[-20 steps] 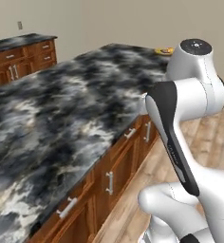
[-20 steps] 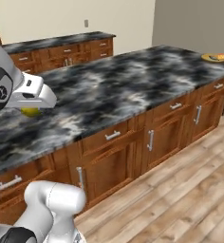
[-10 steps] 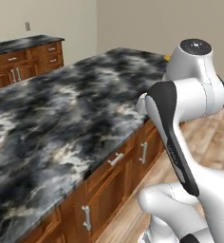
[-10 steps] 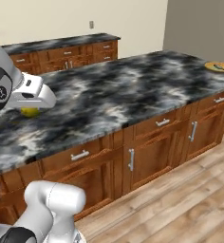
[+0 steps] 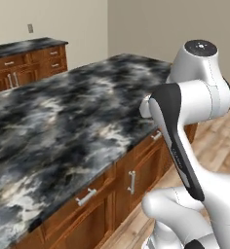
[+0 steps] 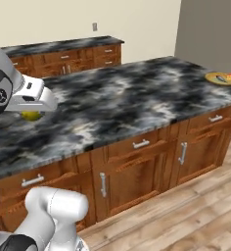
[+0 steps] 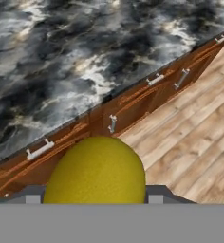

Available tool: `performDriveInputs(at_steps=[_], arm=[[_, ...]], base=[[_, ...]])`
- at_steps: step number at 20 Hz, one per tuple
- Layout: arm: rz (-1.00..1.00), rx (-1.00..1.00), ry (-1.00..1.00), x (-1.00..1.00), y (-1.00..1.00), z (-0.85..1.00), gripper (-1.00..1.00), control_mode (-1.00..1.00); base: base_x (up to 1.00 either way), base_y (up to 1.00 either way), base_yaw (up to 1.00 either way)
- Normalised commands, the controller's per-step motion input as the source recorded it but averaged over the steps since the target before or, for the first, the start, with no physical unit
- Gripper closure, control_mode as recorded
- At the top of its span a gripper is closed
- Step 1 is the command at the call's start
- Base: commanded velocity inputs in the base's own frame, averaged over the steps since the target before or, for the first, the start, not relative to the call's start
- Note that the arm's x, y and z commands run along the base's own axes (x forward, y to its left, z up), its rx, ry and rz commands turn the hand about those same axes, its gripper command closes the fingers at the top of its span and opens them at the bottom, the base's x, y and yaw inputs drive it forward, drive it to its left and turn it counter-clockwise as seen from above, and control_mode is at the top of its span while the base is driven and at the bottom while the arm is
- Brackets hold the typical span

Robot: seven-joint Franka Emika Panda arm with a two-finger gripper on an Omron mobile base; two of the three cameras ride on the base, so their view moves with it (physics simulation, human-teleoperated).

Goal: Take the cheese, fish, and lemon from the fridge and place them on the plate on the dining counter to create an appetizer plate.

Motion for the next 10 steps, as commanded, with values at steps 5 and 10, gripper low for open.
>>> performDriveInputs(at_steps=[5,10], arm=[[0.0,0.0,0.0,0.0,0.0,0.0,1.0,1.0],[0.0,0.0,0.0,0.0,0.0,0.0,1.0,1.0]], base=[[0.71,-1.0,0.22],[0.76,-1.0,0.22]])
